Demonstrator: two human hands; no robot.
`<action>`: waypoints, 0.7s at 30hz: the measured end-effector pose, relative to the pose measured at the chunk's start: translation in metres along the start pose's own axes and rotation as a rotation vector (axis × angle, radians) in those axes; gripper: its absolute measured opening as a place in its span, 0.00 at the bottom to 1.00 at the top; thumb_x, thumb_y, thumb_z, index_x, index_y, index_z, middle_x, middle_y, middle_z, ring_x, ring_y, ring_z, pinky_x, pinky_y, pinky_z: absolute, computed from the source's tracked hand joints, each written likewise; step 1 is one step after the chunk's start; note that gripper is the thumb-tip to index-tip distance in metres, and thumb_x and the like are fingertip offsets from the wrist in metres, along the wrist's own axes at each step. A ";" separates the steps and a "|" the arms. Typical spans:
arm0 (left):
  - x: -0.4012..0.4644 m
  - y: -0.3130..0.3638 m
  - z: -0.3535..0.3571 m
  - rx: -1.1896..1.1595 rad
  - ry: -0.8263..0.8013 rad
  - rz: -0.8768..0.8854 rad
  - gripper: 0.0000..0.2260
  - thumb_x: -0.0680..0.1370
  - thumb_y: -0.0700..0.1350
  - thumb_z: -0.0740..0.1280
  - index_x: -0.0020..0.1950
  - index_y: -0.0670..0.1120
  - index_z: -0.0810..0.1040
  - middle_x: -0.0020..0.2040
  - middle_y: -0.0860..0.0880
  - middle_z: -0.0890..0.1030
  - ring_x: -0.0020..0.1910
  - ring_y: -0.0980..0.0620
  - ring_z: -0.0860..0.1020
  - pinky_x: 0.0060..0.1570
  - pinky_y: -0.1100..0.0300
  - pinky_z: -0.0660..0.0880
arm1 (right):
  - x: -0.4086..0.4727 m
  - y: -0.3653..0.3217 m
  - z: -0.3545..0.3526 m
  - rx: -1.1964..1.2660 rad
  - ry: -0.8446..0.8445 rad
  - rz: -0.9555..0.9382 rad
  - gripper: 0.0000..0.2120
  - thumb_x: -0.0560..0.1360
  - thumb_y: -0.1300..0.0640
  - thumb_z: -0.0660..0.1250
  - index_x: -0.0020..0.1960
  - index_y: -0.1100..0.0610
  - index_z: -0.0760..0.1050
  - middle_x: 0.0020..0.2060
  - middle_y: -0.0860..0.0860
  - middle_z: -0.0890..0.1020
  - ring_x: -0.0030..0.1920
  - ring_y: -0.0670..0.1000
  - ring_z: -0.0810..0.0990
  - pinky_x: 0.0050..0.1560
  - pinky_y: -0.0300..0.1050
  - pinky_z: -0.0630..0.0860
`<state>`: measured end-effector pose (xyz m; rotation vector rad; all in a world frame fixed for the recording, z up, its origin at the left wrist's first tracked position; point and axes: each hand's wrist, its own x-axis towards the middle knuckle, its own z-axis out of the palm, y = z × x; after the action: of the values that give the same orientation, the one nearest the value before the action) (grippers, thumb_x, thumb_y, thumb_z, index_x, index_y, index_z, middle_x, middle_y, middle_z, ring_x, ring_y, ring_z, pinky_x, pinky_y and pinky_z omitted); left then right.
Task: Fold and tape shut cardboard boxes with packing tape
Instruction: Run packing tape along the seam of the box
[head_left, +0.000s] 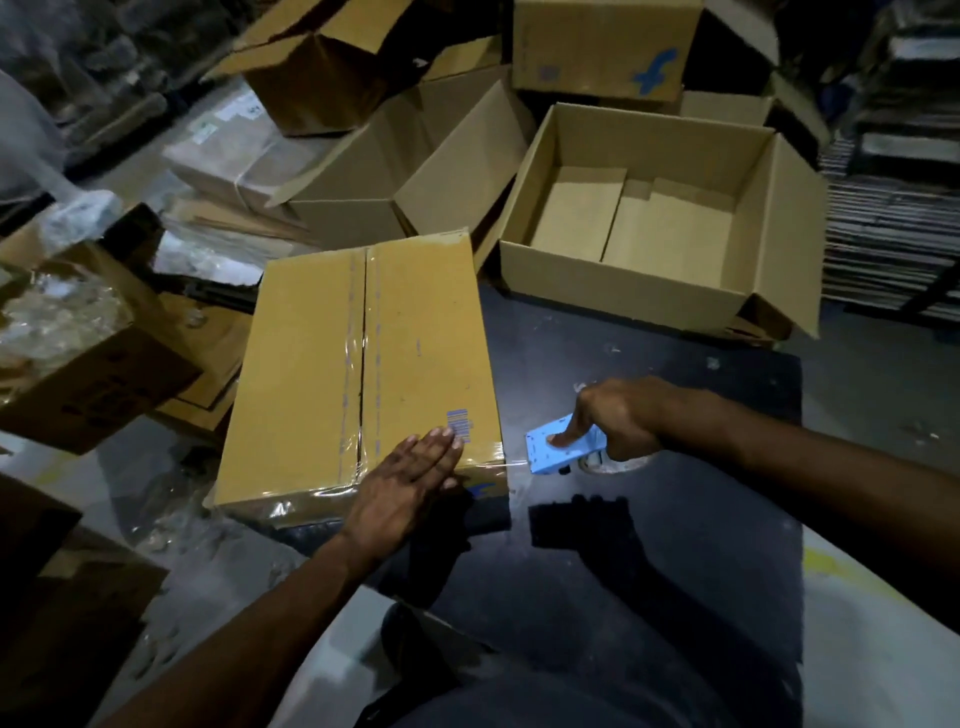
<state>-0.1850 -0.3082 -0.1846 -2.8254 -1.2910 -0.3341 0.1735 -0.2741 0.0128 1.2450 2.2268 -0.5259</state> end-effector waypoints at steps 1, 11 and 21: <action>-0.001 0.000 0.000 -0.004 -0.017 -0.008 0.25 0.93 0.55 0.50 0.89 0.48 0.60 0.88 0.48 0.61 0.87 0.50 0.59 0.83 0.45 0.64 | -0.002 0.003 0.000 0.012 0.007 0.014 0.31 0.82 0.57 0.68 0.79 0.33 0.68 0.74 0.47 0.72 0.72 0.54 0.73 0.50 0.44 0.67; 0.002 0.005 -0.018 -0.029 -0.090 0.001 0.26 0.91 0.54 0.52 0.89 0.47 0.59 0.89 0.47 0.59 0.88 0.48 0.57 0.82 0.40 0.65 | 0.032 -0.012 0.026 0.058 0.038 0.056 0.24 0.81 0.49 0.73 0.75 0.39 0.74 0.66 0.48 0.79 0.60 0.54 0.79 0.54 0.51 0.73; 0.016 0.022 -0.049 -0.012 -0.099 -0.077 0.34 0.81 0.62 0.70 0.83 0.47 0.73 0.82 0.47 0.73 0.80 0.48 0.73 0.77 0.44 0.72 | 0.088 -0.028 0.062 -0.136 0.013 0.148 0.10 0.78 0.49 0.75 0.46 0.52 0.77 0.46 0.47 0.78 0.54 0.57 0.77 0.64 0.70 0.69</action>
<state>-0.1674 -0.3158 -0.1316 -2.8411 -1.4232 -0.2063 0.1272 -0.2650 -0.0876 1.3317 2.1220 -0.3049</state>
